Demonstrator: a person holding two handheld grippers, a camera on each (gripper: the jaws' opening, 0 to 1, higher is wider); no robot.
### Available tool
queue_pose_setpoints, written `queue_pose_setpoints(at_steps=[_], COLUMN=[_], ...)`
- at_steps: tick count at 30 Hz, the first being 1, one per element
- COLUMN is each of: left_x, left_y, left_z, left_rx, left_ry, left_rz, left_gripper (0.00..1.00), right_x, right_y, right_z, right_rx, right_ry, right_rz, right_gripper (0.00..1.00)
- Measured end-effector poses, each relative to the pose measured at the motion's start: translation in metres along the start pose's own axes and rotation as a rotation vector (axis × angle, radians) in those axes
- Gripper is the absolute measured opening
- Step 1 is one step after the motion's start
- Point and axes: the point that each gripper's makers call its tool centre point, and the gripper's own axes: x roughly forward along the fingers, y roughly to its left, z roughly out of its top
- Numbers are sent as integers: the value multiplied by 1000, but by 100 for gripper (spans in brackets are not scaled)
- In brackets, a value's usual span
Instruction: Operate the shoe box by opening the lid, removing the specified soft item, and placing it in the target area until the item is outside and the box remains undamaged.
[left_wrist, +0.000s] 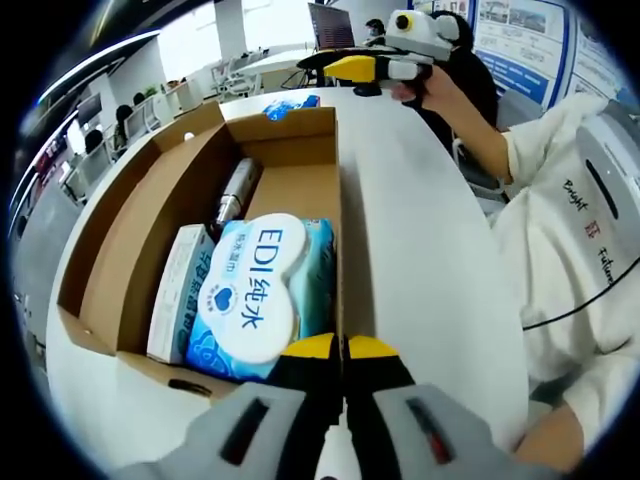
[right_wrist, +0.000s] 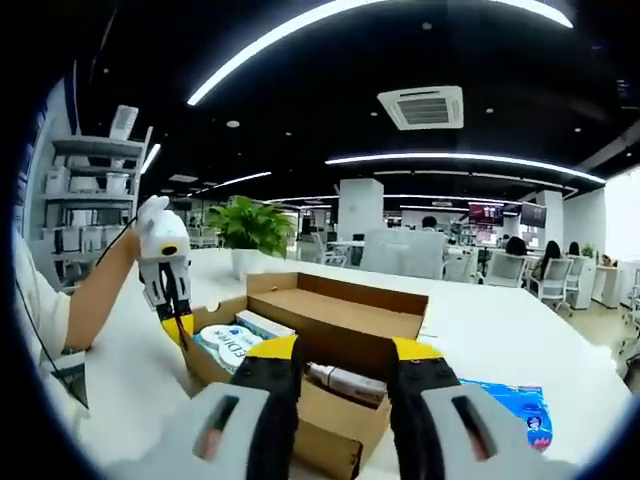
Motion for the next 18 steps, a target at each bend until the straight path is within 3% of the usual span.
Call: queue_pose_setpoints(at_steps=[3, 5, 8, 18], left_x=[0, 0, 0, 0], left_y=[0, 0, 0, 1], left_z=[0, 0, 0, -1], left_rx=[-1, -1, -1, -2], left_ry=[1, 3, 2, 3], left_rz=[0, 2, 1, 0], left_gripper=[1, 1, 1, 1], right_x=[7, 12, 22, 48], right_y=[14, 21, 26, 25], right_z=[8, 7, 1, -29], right_rx=[-118, -194, -238, -545], right_ry=[32, 98, 182, 381], right_rz=[67, 119, 175, 205], right_gripper=[27, 29, 32, 34])
